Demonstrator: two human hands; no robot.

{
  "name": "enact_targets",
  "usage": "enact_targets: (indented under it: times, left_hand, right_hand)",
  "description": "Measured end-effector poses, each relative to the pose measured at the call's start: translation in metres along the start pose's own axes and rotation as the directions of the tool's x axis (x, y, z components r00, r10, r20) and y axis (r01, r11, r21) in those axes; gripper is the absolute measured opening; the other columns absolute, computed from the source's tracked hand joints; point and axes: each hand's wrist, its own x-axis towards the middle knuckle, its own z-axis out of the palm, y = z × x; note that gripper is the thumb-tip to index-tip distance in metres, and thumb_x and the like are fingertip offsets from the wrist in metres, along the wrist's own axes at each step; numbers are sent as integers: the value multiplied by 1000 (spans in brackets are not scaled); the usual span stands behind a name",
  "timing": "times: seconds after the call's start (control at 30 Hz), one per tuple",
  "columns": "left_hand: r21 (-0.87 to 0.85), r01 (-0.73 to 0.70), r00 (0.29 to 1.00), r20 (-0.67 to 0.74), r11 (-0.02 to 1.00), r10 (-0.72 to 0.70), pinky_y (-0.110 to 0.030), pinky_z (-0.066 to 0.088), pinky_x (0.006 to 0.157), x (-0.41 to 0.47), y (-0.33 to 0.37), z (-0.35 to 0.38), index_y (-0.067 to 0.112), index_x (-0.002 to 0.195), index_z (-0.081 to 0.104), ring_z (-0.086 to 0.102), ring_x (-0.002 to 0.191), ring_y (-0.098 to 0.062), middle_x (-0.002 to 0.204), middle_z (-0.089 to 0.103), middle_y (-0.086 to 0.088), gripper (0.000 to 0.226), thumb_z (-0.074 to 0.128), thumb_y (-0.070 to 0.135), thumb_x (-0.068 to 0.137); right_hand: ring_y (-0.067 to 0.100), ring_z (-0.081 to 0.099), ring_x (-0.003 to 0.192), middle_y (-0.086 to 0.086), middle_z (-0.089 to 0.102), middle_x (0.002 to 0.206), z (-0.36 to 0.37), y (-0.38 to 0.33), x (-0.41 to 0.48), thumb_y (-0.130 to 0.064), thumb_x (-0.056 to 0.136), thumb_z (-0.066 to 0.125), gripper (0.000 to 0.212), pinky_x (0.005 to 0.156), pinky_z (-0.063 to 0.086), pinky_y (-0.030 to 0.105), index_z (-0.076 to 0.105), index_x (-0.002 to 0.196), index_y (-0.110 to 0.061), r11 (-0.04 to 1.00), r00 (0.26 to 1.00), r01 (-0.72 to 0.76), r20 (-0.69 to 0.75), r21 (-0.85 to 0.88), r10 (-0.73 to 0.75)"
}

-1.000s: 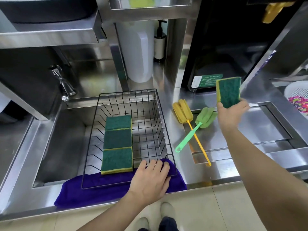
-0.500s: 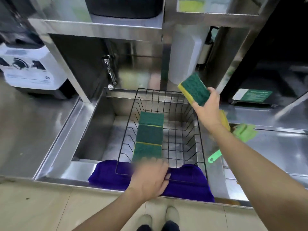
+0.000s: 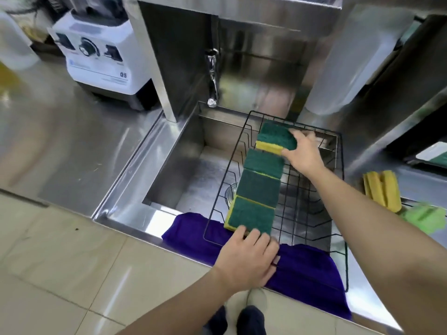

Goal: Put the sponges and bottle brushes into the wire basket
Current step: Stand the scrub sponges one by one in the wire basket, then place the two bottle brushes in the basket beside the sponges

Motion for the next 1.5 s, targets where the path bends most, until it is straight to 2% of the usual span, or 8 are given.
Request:
enact_targets:
  times: [0.37, 0.47, 0.6, 0.73, 0.9, 1.13, 1.33, 1.5]
  left_hand:
    - [-5, 34, 999, -34, 999, -34, -33, 36, 64, 1, 1, 1, 14, 92, 59, 45, 66, -19, 75, 56, 1, 25, 52, 37, 86]
    - [-15, 39, 998, -39, 999, -40, -32, 37, 62, 2, 1, 0, 14, 91, 59, 46, 65, -18, 74, 56, 2, 24, 53, 37, 86]
    - [-31, 34, 999, -31, 999, -35, -32, 37, 59, 3, 1, 0, 14, 89, 61, 46, 64, -18, 72, 55, 2, 24, 54, 37, 85]
    - [-38, 29, 1000, -7, 999, -30, -31, 36, 58, 2, 1, 2, 15, 86, 62, 47, 63, -18, 72, 55, 2, 24, 54, 38, 85]
    - [-41, 16, 1000, -1, 999, -17, -32, 37, 58, 2, 0, 2, 15, 87, 60, 47, 63, -19, 72, 56, 2, 24, 53, 39, 85]
    - [-62, 8, 999, 54, 998, -4, -35, 41, 61, 7, 8, 1, 14, 91, 61, 50, 66, -22, 77, 58, 0, 30, 53, 42, 81]
    - [-110, -54, 992, 105, 993, 66, -35, 44, 62, 21, 35, 3, 14, 95, 60, 53, 69, -22, 82, 61, -1, 38, 45, 45, 79]
    - [-109, -64, 991, 109, 992, 76, -34, 43, 60, 25, 42, 3, 15, 89, 62, 52, 66, -23, 77, 59, -1, 37, 43, 44, 80]
  right_hand:
    - [33, 43, 129, 18, 36, 146, 22, 10, 22, -8, 87, 62, 54, 111, 30, 31, 47, 138, -13, 996, 986, -10, 164, -94, 25]
    - [23, 50, 112, 19, 41, 145, 22, 15, 25, -12, 92, 57, 49, 108, 34, 33, 46, 139, -16, 990, 972, -1, 234, -139, 34]
    - [38, 23, 142, 19, 10, 159, 22, 20, 25, -30, 100, 39, 47, 116, 21, 43, 31, 146, -31, 951, 942, 53, 331, -305, 53]
    - [37, 15, 144, 13, 5, 161, 19, 24, 16, -43, 100, 24, 51, 116, 18, 47, 12, 149, -38, 918, 924, 53, 367, -394, 104]
    - [36, 34, 135, 19, 33, 148, 9, 25, -3, -33, 97, 42, 57, 110, 31, 45, 24, 148, -17, 946, 964, 45, 261, -321, 43]
    - [33, 55, 118, 14, 58, 131, -39, 39, -36, -20, 94, 46, 33, 98, 46, 40, 56, 124, -10, 986, 997, -20, -79, -164, 7]
    - [40, 59, 103, 21, 65, 113, -74, 74, -78, -17, 93, 44, 23, 81, 47, 40, 61, 104, -4, 957, 917, -250, -354, -145, 186]
    - [41, 59, 106, 24, 64, 114, -88, 106, -115, -21, 94, 43, 29, 84, 47, 43, 54, 114, -4, 878, 792, -477, -455, -44, 407]
